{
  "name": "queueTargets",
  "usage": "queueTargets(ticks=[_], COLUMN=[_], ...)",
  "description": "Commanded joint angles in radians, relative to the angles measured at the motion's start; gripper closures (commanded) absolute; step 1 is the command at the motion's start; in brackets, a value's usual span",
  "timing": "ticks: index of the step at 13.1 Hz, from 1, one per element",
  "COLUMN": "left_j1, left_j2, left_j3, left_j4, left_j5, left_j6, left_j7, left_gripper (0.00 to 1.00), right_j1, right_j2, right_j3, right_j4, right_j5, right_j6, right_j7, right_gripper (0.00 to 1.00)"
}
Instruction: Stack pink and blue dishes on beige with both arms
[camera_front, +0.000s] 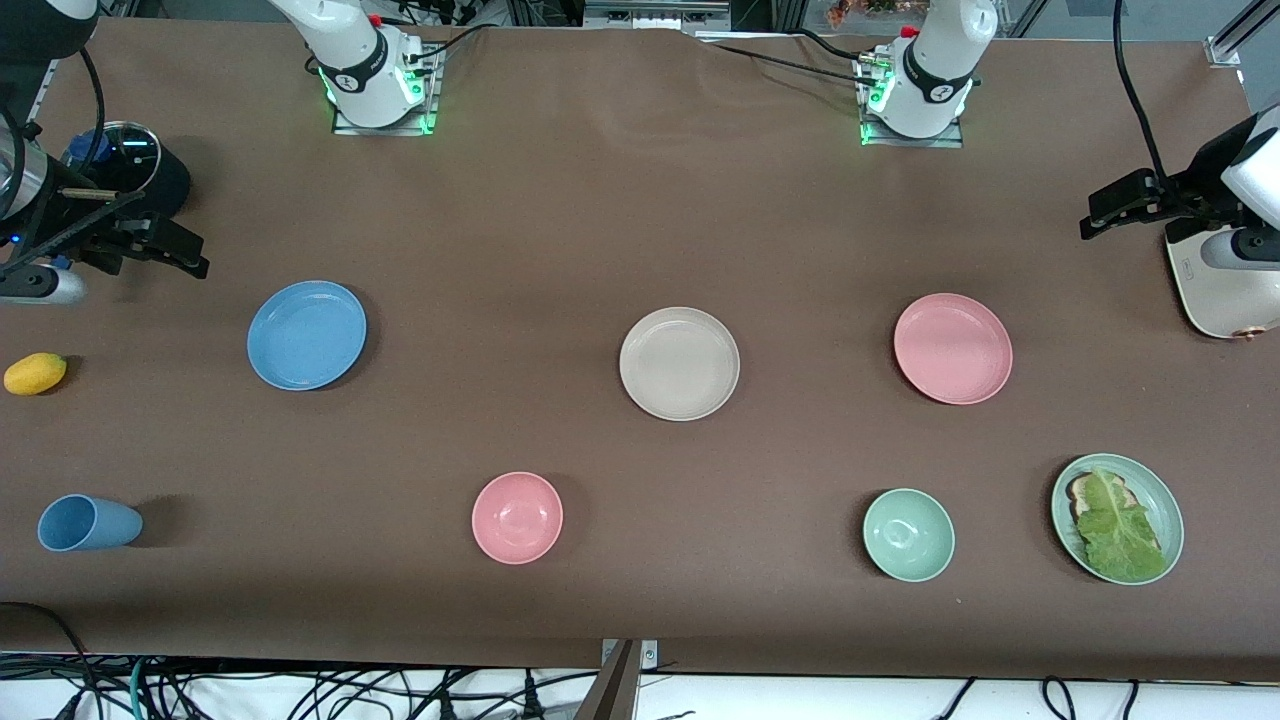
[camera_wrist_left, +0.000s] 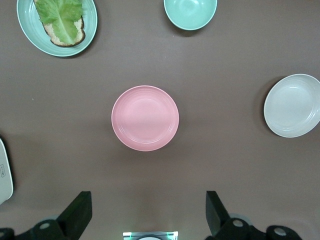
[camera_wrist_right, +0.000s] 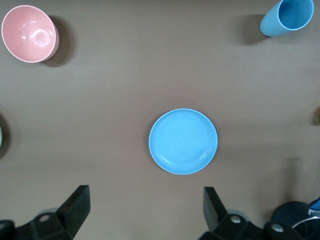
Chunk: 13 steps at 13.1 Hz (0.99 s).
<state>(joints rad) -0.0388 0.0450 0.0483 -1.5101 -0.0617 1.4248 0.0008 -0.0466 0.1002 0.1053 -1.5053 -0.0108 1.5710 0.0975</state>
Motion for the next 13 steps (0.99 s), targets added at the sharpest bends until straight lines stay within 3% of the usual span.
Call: queueTargets(ticks=[1,13], left_j1=[-0.003,-0.003], left_j2=[0.016,0.018], left_j3=[0.002,0.002], left_j4=[0.031,0.031], left_j5=[-0.018,-0.020], left_j6=[-0.007,-0.007], left_j7=[0.007,0.007], left_gripper=[0.00,0.00], right_j1=[-0.004,-0.004], right_j2=[-0.013,-0.002], right_j3=[0.005,0.005], right_j4=[-0.006,-0.006], right_j5=[-0.003,-0.001], right_j6=[-0.014,-0.014], right_j7=[0.025,0.019], right_gripper=[0.00,0.00])
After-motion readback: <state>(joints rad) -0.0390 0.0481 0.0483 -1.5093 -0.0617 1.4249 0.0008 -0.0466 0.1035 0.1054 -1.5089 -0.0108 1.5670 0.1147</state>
